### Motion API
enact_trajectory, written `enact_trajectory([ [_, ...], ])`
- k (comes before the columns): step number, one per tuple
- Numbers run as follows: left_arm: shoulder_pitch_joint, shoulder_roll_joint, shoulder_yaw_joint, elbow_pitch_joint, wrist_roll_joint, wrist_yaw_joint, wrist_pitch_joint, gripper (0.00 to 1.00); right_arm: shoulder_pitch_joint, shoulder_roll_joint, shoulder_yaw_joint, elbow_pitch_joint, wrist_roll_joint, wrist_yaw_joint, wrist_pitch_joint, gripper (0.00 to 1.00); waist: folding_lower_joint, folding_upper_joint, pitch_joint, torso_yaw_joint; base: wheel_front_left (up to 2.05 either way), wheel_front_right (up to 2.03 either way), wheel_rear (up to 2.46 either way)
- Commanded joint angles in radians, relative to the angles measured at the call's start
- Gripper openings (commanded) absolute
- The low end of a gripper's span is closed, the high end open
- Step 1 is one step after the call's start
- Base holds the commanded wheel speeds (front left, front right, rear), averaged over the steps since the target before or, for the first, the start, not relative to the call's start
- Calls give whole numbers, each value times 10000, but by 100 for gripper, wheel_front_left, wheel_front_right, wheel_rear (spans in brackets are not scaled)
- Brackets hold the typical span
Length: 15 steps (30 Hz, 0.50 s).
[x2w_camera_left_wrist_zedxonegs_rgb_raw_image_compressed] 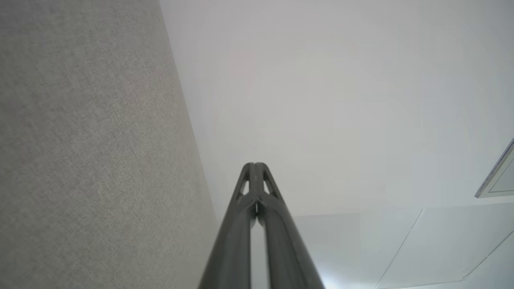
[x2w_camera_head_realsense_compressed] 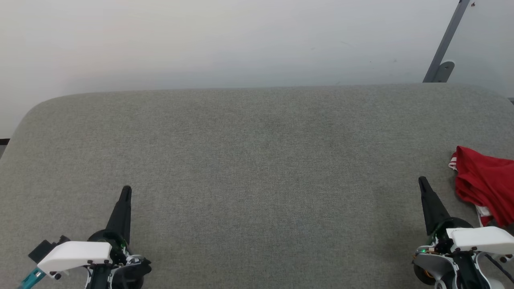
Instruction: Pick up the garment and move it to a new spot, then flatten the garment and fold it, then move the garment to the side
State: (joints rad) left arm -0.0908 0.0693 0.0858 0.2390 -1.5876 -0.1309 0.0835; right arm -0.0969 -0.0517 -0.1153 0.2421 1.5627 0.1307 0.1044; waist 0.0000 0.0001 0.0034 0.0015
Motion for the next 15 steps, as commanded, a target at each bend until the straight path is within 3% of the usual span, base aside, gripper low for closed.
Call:
enact_trajectory([
  [1,-163,-13,62,37,-219,4,82,0,-152,19,15,27,262,0,71,0,0,-1,-1,-5,0,0,0],
  [15,-235,-64,118,70,-414,4,184,0,-143,23,20,42,518,0,125,0,0,-1,-3,-15,0,0,0],
])
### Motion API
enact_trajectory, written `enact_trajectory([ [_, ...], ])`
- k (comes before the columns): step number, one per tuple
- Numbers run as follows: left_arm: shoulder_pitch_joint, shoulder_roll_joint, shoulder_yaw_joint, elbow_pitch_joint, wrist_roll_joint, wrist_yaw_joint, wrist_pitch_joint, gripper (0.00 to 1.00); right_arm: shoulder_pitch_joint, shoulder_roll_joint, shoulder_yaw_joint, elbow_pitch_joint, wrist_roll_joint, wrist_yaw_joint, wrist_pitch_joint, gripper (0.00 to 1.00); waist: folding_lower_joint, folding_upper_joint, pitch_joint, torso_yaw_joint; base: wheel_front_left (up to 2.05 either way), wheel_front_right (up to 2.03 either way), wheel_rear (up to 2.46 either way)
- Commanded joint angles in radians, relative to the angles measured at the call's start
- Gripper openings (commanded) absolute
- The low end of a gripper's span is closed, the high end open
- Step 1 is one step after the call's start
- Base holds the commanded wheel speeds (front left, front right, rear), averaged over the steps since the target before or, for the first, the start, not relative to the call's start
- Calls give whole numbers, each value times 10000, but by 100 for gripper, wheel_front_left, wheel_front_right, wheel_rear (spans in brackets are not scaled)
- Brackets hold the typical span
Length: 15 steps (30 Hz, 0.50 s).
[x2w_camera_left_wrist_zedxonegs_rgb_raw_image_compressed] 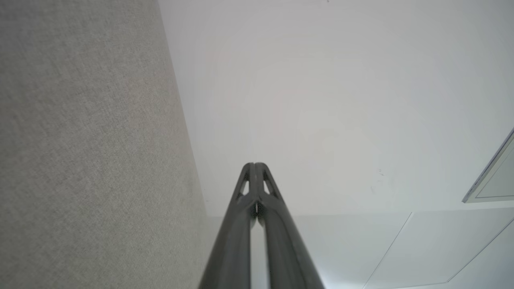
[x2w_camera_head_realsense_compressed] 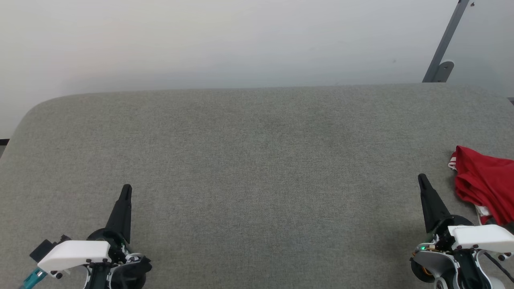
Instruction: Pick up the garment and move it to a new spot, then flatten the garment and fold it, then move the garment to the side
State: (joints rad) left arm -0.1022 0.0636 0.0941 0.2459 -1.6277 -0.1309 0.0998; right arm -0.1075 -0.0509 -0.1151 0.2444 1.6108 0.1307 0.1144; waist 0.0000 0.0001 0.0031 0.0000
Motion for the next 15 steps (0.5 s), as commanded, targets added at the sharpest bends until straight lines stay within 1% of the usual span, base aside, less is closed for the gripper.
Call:
enact_trajectory([
  [1,-121,-8,37,1,-9,4,18,0,-36,15,16,19,37,0,25,0,0,-1,0,0,0,0,0],
  [15,-126,-35,70,3,37,4,55,0,-36,15,18,19,38,0,24,0,0,-1,0,0,0,0,0],
])
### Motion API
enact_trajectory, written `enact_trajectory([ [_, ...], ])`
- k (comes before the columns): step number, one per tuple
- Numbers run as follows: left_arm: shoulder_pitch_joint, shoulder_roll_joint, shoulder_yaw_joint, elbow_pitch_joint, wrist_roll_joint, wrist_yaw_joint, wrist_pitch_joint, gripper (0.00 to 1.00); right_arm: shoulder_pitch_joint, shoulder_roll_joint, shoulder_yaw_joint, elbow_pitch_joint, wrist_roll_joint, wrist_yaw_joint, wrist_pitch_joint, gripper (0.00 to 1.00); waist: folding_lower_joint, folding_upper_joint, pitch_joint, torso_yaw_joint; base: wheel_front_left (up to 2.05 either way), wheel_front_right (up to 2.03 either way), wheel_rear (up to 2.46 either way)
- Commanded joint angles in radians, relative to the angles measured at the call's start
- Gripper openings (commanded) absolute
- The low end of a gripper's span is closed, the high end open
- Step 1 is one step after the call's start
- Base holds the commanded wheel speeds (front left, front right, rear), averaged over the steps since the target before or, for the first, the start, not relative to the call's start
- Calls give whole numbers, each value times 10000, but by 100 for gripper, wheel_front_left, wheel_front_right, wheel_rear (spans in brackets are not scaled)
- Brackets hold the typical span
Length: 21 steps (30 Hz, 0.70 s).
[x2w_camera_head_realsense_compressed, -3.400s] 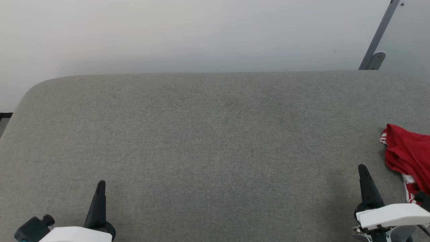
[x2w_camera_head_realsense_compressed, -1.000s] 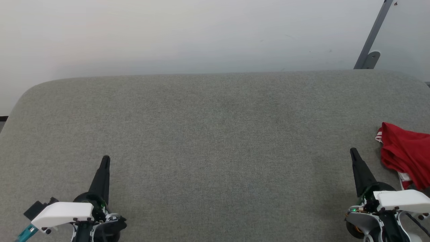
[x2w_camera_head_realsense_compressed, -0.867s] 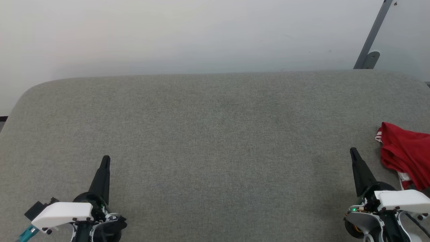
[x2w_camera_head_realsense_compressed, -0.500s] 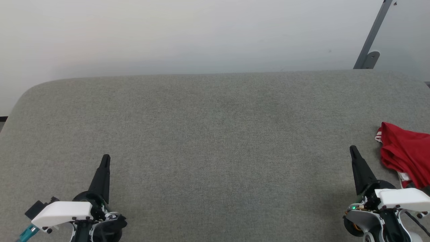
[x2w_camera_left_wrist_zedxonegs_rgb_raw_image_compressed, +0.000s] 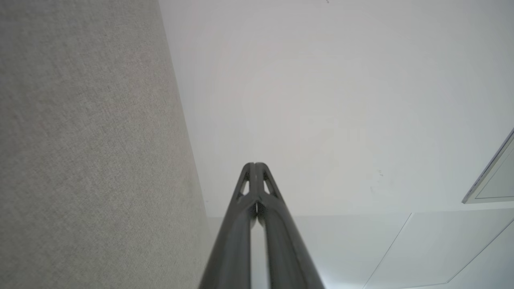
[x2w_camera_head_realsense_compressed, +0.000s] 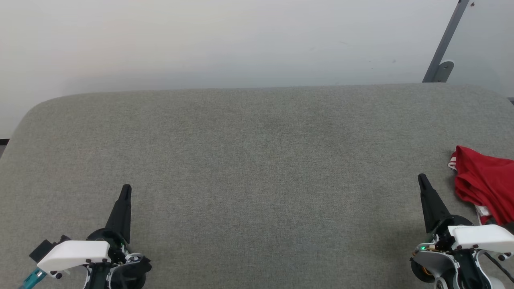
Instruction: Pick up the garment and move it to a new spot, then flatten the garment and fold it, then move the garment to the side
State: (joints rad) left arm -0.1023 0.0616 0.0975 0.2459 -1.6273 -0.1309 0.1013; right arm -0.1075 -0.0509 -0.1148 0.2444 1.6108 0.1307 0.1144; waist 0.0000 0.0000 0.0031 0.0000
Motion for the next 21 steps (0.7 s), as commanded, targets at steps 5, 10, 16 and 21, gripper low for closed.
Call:
enact_trajectory([
  [5,-125,-23,48,3,41,4,51,0,-36,15,14,19,38,0,24,0,0,0,0,1,0,0,0],
  [10,-127,-31,60,4,55,4,57,0,-36,15,13,19,38,0,24,0,0,0,0,1,0,0,0],
  [16,-128,-37,69,3,63,4,65,0,-36,15,15,19,39,0,23,0,0,0,0,1,0,0,0],
  [21,-130,-43,79,3,70,4,61,0,-36,15,17,19,39,0,23,0,0,0,0,1,0,0,0],
])
